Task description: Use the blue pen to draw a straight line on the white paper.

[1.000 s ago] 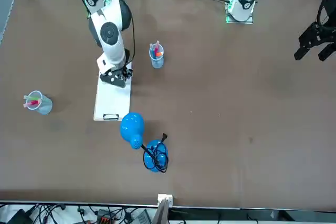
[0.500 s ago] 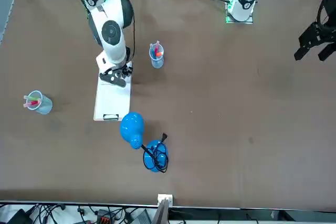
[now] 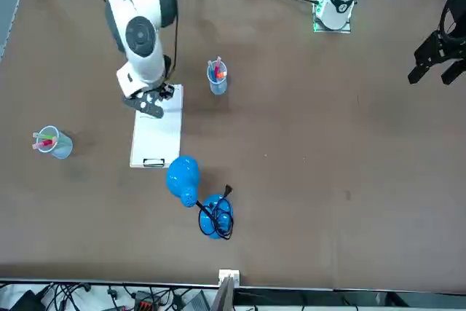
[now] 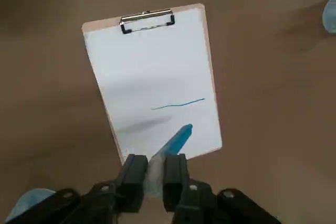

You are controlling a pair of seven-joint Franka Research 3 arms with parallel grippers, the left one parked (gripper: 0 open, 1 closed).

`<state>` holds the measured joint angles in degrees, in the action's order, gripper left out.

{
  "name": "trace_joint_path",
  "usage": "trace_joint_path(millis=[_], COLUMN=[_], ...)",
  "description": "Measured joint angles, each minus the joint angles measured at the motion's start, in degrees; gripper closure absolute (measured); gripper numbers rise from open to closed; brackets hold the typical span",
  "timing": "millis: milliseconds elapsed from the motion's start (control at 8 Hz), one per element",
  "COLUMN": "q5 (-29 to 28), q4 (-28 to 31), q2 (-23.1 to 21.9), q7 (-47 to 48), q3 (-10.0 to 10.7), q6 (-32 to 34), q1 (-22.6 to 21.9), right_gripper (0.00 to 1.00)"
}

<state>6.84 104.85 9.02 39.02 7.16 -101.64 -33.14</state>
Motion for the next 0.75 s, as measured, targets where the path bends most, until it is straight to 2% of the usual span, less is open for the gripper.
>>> trace_joint_path(millis=[375,750], q5=[0.0,-0.1], q4=[-0.5,-2.6], q2=[-4.7,-4.8], q7=[-17.2,-33.6], q3=[0.6,0.7], q6=[2.4,2.3], q1=[11.1,21.3], right_gripper=[0.84,0.84])
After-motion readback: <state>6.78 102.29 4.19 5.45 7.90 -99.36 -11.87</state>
